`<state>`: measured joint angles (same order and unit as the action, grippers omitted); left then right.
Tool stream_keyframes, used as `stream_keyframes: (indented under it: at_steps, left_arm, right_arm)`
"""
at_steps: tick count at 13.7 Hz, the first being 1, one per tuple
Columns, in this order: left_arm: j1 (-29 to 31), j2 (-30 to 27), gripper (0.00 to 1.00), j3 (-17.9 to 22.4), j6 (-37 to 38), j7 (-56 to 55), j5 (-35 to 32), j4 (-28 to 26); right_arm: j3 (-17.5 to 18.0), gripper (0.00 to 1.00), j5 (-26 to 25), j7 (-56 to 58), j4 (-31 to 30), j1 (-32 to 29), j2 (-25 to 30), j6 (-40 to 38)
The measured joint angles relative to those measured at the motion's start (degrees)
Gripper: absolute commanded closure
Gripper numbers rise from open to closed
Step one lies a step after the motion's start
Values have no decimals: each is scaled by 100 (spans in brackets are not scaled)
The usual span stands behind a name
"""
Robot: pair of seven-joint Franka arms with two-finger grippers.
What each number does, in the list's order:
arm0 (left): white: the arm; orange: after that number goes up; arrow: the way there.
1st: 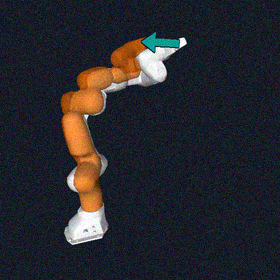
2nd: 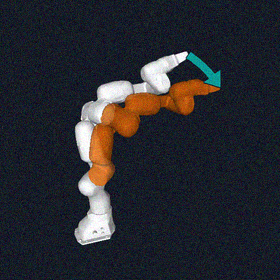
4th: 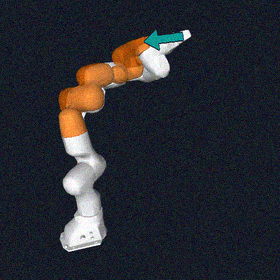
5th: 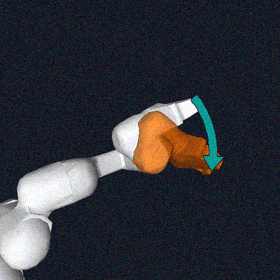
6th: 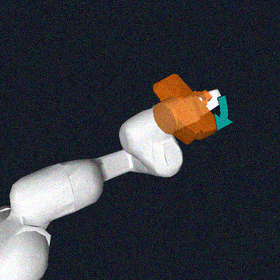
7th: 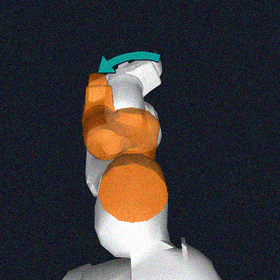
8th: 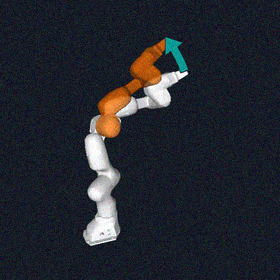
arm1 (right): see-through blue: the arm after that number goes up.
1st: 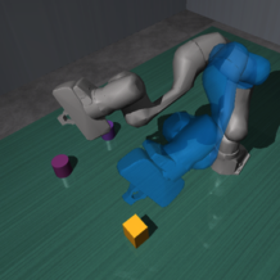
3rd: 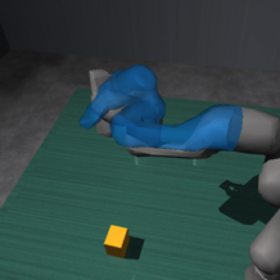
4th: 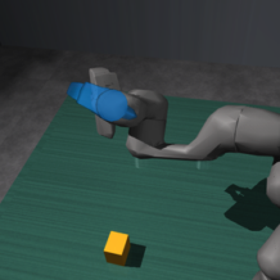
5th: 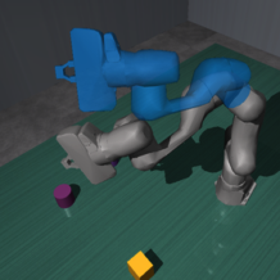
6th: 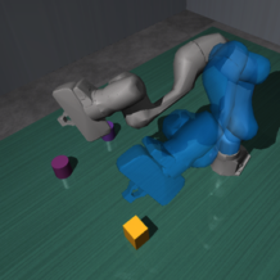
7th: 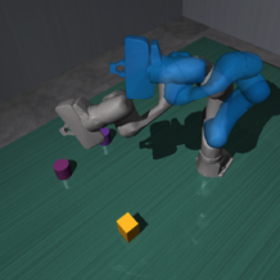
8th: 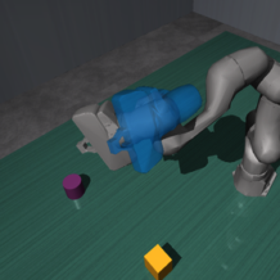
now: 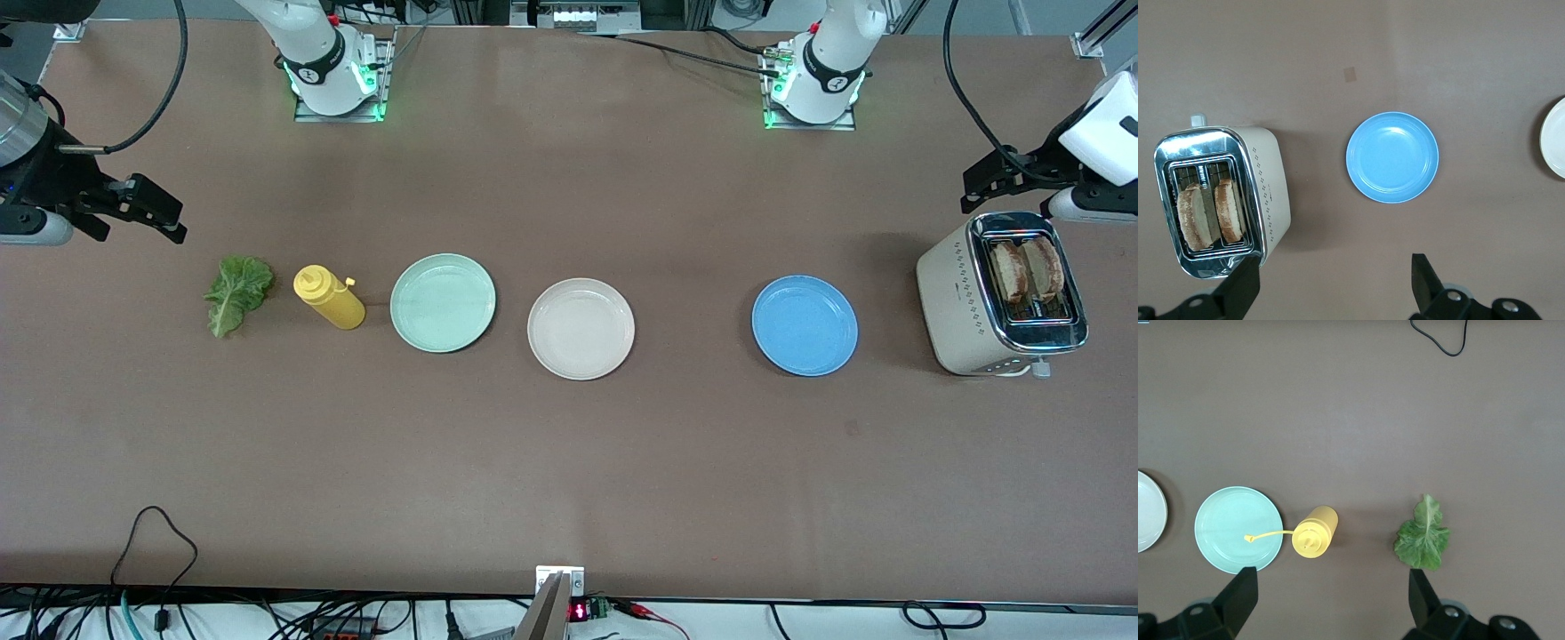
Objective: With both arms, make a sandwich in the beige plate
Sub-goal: 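Move the left gripper over the cream toaster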
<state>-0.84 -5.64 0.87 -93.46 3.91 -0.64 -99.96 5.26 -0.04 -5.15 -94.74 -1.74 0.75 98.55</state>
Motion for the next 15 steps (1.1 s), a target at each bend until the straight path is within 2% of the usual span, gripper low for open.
stream_keyframes:
  at_steps: [9,15]
  left_arm:
    - [21,45,0,0,8,-23,0,45]
    - [95,140,0,10,442,-44,0,58]
  right_arm:
    - [0,0,0,0,-2,0,17,-11]
    - [-2,0,0,0,-73,-3,17,71]
